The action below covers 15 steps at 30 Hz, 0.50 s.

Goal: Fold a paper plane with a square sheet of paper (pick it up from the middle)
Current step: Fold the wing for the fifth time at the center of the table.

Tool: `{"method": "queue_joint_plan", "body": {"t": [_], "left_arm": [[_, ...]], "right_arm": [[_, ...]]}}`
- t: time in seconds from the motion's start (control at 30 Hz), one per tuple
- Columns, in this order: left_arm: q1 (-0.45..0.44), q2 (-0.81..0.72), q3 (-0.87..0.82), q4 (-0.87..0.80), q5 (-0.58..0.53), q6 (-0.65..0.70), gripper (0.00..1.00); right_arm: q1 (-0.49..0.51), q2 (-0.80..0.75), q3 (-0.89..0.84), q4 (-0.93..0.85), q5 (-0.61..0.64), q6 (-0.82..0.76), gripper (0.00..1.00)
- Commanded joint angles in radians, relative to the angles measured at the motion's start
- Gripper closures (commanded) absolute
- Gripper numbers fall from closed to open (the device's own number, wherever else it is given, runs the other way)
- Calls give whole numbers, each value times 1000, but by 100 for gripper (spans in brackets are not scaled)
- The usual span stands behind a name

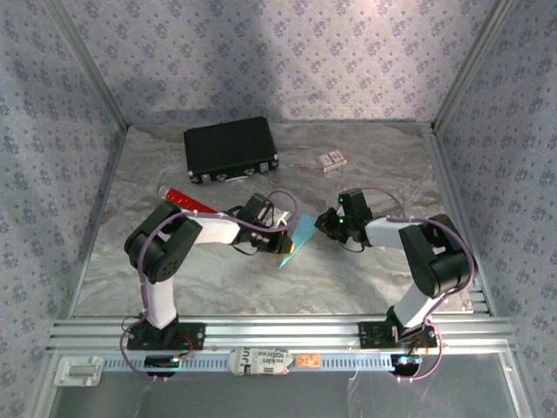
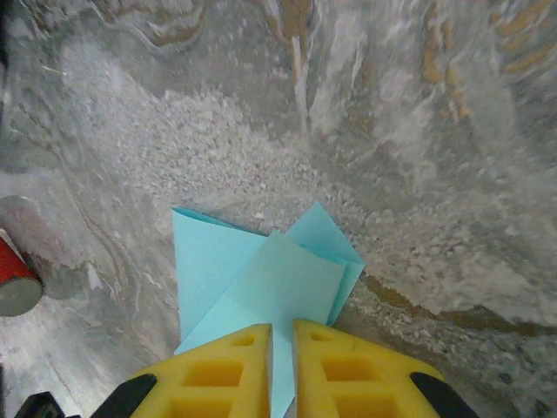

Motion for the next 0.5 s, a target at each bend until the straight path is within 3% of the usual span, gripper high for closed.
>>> {"method": "queue_joint_plan", "body": {"t": [0.0,0.13,0.3,0.47], "left_arm": [[-12,63,-55,-187,7,14,100],[-11,61,-55,-187,8,16,100],[-12,63,-54,-186,9,15,100],[-12,64,-50,-189,9,11,100]], "right_arm": [[-2,-67,-11,-10,36,4,85],[39,-80,0,4,17,-2,84],[109,9,57,1,17,-8,84],[100,84,70,-18,49,-14,85]]}}
